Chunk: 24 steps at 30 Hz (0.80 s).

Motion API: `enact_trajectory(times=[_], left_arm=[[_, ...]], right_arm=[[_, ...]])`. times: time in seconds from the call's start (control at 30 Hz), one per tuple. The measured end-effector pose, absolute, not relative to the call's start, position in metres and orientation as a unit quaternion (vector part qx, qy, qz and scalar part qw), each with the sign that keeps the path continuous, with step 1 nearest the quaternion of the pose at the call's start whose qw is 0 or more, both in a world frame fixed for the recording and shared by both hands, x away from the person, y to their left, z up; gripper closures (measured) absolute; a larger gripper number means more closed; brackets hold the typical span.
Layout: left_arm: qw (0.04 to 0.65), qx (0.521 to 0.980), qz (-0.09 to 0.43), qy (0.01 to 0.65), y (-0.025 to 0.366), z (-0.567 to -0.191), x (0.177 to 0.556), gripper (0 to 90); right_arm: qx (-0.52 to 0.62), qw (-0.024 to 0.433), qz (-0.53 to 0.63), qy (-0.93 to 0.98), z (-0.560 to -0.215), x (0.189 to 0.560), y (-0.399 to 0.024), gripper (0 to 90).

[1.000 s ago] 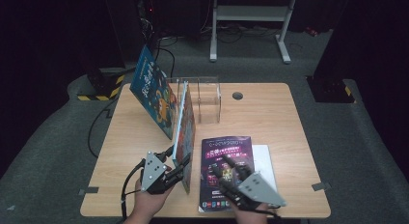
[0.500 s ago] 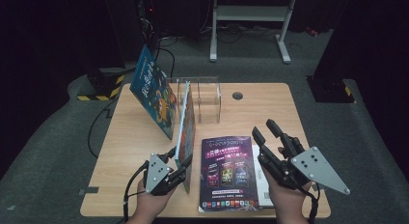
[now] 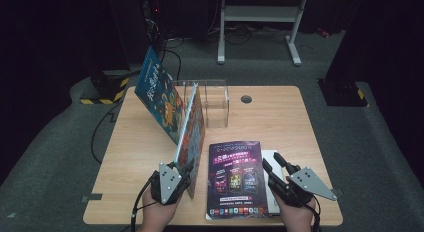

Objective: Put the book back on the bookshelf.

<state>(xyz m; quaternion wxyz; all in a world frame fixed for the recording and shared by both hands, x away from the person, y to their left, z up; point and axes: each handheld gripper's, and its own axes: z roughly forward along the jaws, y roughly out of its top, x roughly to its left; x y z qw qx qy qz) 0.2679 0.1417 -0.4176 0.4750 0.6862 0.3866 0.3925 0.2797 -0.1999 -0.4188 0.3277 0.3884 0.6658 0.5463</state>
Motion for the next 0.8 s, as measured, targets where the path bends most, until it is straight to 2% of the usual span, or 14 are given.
enact_trajectory(times=[0.27, 0.6, 0.8], left_arm=[[0.465, 0.687, 0.398, 0.393, 0.155, -0.415, 0.27, 72.2], [0.47, 0.696, 0.38, 0.387, 0.172, -0.413, 0.274, 74.0], [0.484, 0.703, 0.351, 0.385, 0.188, -0.41, 0.279, 76.0]], right_arm=[[0.414, 0.316, 0.52, 0.676, -0.449, 0.282, -0.216, 56.9], [0.435, 0.306, 0.504, 0.681, -0.475, 0.281, -0.228, 57.4], [0.436, 0.303, 0.506, 0.68, -0.477, 0.281, -0.23, 57.8]])
